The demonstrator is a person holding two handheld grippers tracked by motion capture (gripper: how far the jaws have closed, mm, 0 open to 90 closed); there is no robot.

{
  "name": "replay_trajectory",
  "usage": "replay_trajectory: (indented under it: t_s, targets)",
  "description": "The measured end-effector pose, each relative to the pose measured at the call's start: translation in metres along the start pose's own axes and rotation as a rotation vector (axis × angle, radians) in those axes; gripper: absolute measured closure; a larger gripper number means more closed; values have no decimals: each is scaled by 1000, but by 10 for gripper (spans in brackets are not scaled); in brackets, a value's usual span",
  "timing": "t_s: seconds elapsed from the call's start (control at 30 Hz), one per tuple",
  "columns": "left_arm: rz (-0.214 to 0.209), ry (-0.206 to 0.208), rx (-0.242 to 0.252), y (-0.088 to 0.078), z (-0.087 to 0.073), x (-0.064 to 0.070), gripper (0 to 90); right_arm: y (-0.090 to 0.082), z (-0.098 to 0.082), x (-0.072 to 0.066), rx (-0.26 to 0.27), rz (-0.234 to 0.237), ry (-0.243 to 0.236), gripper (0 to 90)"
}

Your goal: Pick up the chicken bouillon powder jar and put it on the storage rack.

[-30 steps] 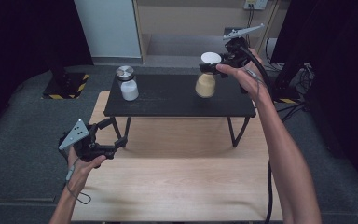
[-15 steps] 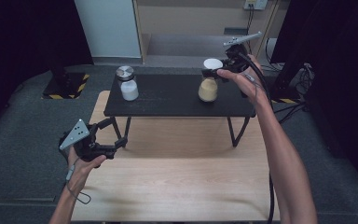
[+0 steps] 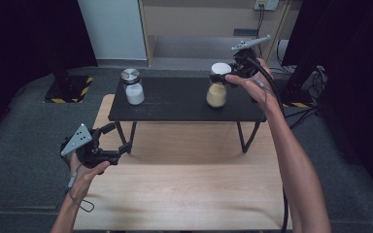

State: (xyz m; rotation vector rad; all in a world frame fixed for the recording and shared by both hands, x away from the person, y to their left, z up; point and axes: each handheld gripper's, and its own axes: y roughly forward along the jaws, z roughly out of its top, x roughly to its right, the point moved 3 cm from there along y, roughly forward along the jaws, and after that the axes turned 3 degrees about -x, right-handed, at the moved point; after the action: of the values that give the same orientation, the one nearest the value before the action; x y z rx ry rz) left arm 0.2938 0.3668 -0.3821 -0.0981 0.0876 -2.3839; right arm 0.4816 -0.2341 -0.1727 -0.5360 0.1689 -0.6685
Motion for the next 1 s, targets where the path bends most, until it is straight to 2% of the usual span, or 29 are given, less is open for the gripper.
replay_trajectory:
  t_s: [0.07,0.13,0.33,0.4,0.5,0.73,0.83,1.0]
  targets:
    - [2,-1,3,-1,0,0,29,-4,-4,0,44,-2,20,232]
    - [0,-5,9,-1,0,0,29,-9,-4,-2,58,-24,12,209]
    - [1,-4,8,-1,0,1,30,-32,-8,-6,145,-27,28,131]
    - [1,-4,7,0,0,1,30,-40,-10,-11,175,-57,11,90]
    - [-7,-14,20,-1,-1,1,30,-51,-12,-16,213,-56,-1,64]
    - [-12,-29,41,-1,-2,2,32,-70,-16,-33,251,-2,-81,66]
    - [-20,-37,52,-1,-2,2,35,-77,-21,-42,266,9,-100,69]
    - [-21,-37,51,-1,-2,2,36,-83,-36,-51,311,46,-101,68]
